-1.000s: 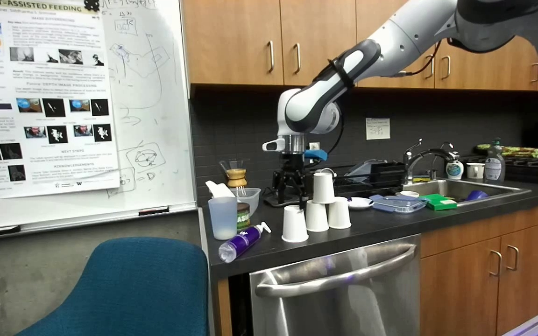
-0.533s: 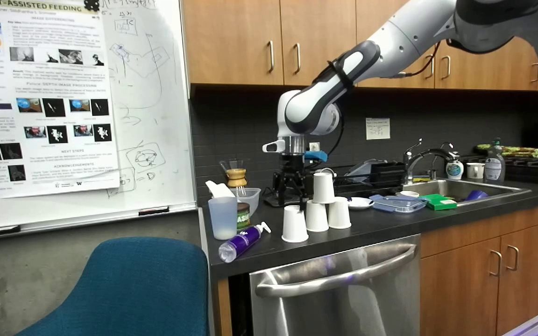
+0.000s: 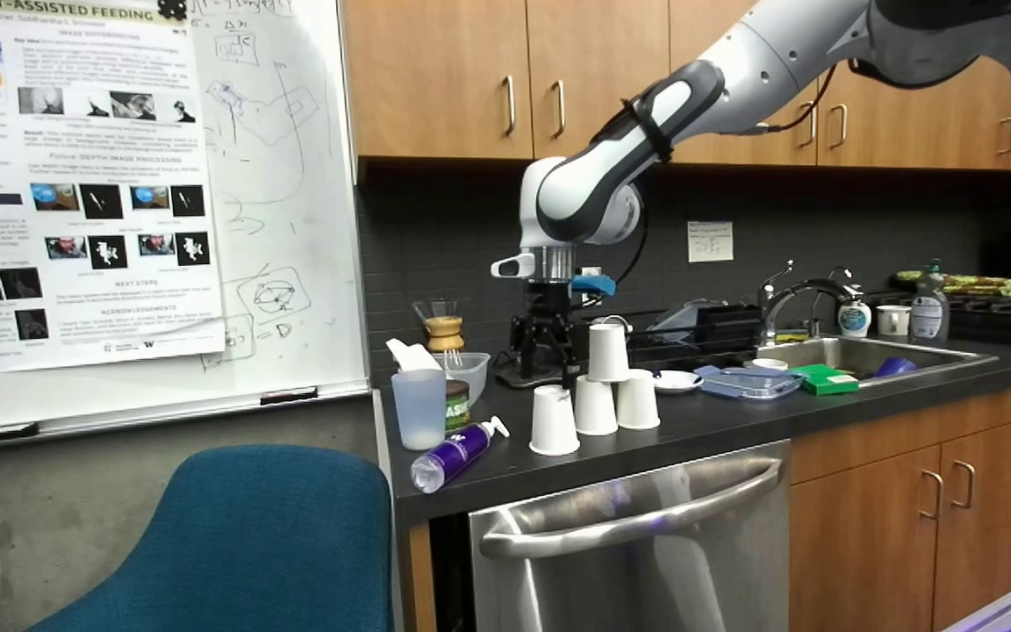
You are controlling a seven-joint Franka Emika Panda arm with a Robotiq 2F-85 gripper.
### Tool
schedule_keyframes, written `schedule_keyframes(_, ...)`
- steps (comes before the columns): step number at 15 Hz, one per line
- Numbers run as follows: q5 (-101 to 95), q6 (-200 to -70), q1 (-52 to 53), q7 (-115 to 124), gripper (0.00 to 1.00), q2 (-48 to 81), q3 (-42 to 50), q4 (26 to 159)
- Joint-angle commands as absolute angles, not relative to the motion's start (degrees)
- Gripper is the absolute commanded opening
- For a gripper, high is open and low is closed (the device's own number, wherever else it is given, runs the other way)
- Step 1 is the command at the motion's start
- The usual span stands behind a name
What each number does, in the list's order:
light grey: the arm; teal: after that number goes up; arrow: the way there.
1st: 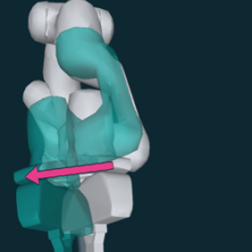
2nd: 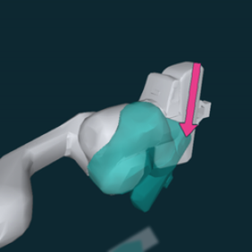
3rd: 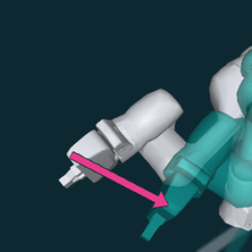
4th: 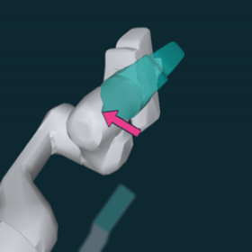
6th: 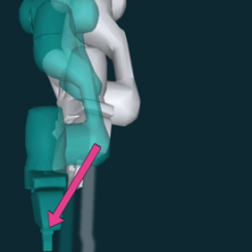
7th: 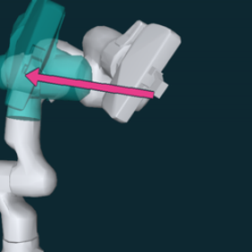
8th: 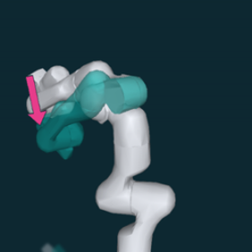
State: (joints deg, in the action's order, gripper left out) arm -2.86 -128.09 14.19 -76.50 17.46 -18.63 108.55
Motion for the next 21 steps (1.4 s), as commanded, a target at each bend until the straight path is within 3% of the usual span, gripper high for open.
schedule_keyframes(1, -2.39, -129.79, 14.02, -75.50, 1.00, 12.54, -18.97, 113.15)
schedule_keyframes(21, -3.74, -128.32, 14.68, -74.76, 1.00, 15.32, -18.55, 111.58)
